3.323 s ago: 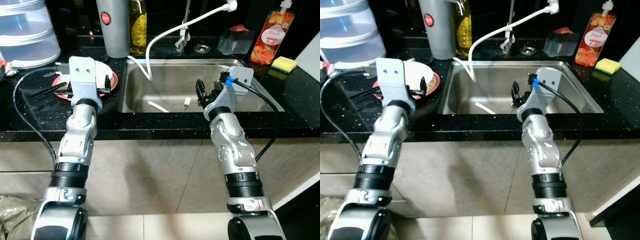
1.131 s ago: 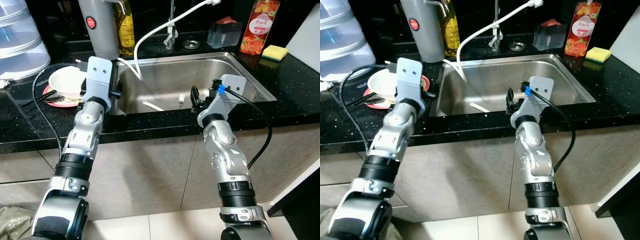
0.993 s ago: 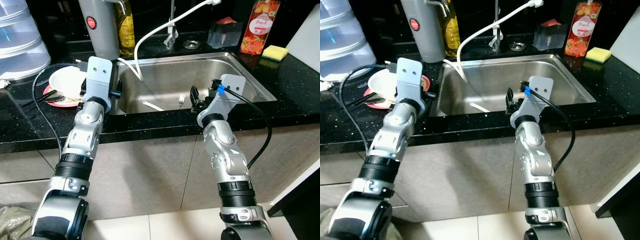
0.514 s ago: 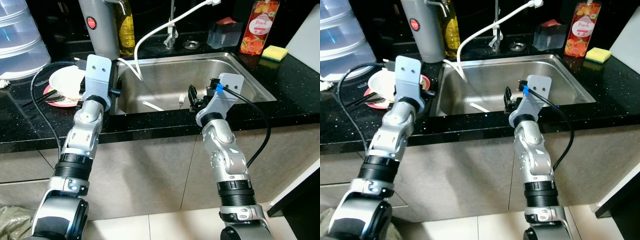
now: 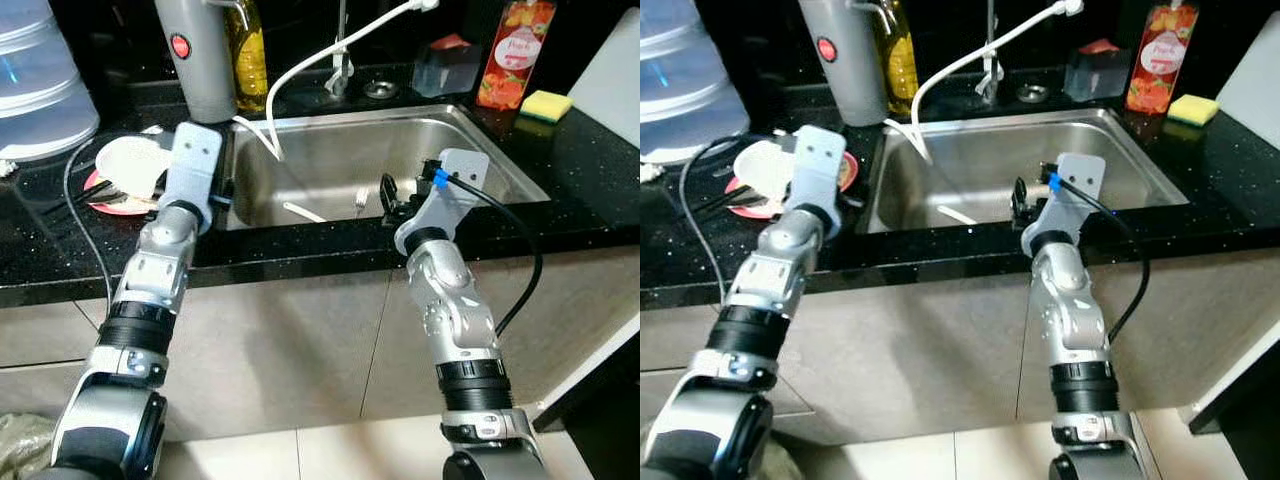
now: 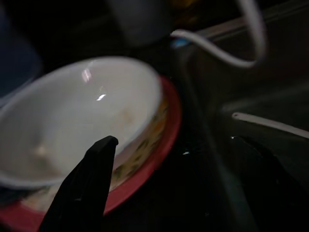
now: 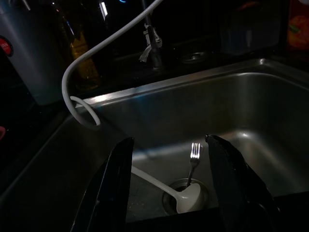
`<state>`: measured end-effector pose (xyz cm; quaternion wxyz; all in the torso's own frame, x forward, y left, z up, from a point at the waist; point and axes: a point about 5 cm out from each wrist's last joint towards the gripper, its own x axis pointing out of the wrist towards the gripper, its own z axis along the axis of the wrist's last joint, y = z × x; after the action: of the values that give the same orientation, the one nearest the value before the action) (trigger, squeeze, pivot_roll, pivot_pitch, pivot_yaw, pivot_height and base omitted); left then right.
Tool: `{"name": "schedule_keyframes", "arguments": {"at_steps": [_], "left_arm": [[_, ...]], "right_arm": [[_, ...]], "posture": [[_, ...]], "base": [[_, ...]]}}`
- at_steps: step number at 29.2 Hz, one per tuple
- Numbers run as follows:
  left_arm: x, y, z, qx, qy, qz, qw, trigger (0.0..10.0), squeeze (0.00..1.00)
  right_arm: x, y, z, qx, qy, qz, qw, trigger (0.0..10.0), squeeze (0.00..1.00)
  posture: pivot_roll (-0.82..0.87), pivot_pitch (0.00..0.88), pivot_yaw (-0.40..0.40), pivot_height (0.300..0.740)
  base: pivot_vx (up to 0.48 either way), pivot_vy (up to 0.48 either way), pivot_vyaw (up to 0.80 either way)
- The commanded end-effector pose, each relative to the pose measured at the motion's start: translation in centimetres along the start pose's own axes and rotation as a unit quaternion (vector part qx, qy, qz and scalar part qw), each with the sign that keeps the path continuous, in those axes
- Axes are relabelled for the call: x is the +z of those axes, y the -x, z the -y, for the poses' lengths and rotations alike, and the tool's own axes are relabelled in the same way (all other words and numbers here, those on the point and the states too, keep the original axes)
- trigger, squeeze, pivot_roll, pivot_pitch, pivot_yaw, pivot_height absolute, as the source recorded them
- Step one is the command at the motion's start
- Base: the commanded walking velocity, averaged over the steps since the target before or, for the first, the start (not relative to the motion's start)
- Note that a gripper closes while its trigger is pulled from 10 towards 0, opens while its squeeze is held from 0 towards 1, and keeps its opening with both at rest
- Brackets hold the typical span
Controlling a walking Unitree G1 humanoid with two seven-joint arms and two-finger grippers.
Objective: Kitchen organization
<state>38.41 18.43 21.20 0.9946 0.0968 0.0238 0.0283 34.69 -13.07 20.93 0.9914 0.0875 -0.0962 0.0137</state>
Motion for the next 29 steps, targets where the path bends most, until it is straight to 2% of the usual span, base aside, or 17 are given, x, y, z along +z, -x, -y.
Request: {"name": "schedule_keyframes", "arguments": {"at_steps": [1, 2, 4, 5, 9, 17, 20, 23, 28, 29], "left_arm": [[0.2, -0.3, -0.4, 0.009, 0.019, -0.007, 1.000, 10.0, 0.00], [0.3, -0.4, -0.6, 0.009, 0.014, -0.007, 1.000, 10.0, 0.00], [0.8, -0.8, -1.0, 0.000, -0.052, -0.006, 0.999, 10.0, 0.00], [0.8, -0.8, -1.0, 0.000, -0.052, -0.006, 0.999, 10.0, 0.00], [2.2, -1.7, -2.8, 0.001, -0.107, -0.004, 0.994, 10.0, 0.00], [1.9, -2.1, -4.0, -0.020, -0.128, -0.034, 0.991, 10.0, 0.00], [0.9, -2.3, -4.7, -0.035, -0.155, -0.059, 0.985, 10.0, 0.00], [0.2, -2.3, -4.9, -0.040, -0.161, -0.072, 0.984, 10.0, 0.00], [-0.6, -2.3, -6.1, -0.016, -0.166, -0.088, 0.982, 10.0, 0.00], [-0.7, -2.2, -6.3, -0.010, -0.171, -0.091, 0.981, 9.1, 0.00]], "right_arm": [[-0.6, 0.2, -0.1, -0.001, 0.001, -0.011, 1.000, 10.0, 0.00], [-0.6, 0.2, -0.1, 0.000, 0.002, -0.012, 1.000, 10.0, 0.00], [-0.7, 0.2, -0.2, 0.001, 0.002, -0.011, 1.000, 10.0, 0.00], [-0.7, 0.2, -0.2, 0.001, 0.002, -0.011, 1.000, 10.0, 0.00], [-0.6, 0.1, -0.2, -0.006, -0.002, -0.008, 1.000, 10.0, 0.00], [-0.7, 0.4, 0.3, -0.021, -0.002, -0.007, 1.000, 10.0, 0.00], [-0.7, 0.7, 0.4, -0.020, 0.001, -0.003, 1.000, 10.0, 0.00], [-0.7, 0.7, 0.8, -0.031, 0.001, -0.002, 1.000, 10.0, 0.00], [-0.4, 0.7, 0.6, -0.026, 0.004, 0.003, 1.000, 10.0, 0.00], [-0.4, 0.7, 0.5, -0.023, 0.006, 0.004, 1.000, 10.0, 0.00]], "posture": [[0.03, 0.000, 0.053, 0.740], [0.03, 0.000, 0.061, 0.740], [0.03, 0.000, 0.064, 0.740], [0.03, 0.000, 0.064, 0.740], [0.02, 0.000, 0.080, 0.740], [0.01, 0.000, 0.093, 0.740], [0.00, 0.000, 0.105, 0.740], [-0.01, 0.000, 0.111, 0.740], [-0.02, 0.000, 0.116, 0.740], [-0.02, 0.000, 0.118, 0.740]], "base": [[0.000, 0.000, 0.00], [0.000, 0.000, 0.00], [0.000, 0.000, 0.00], [0.000, 0.000, 0.00], [0.000, 0.000, 0.00], [0.000, 0.000, 0.00], [0.000, 0.000, 0.00], [0.000, 0.000, 0.00], [0.000, 0.000, 0.00], [0.000, 0.000, 0.00]]}}
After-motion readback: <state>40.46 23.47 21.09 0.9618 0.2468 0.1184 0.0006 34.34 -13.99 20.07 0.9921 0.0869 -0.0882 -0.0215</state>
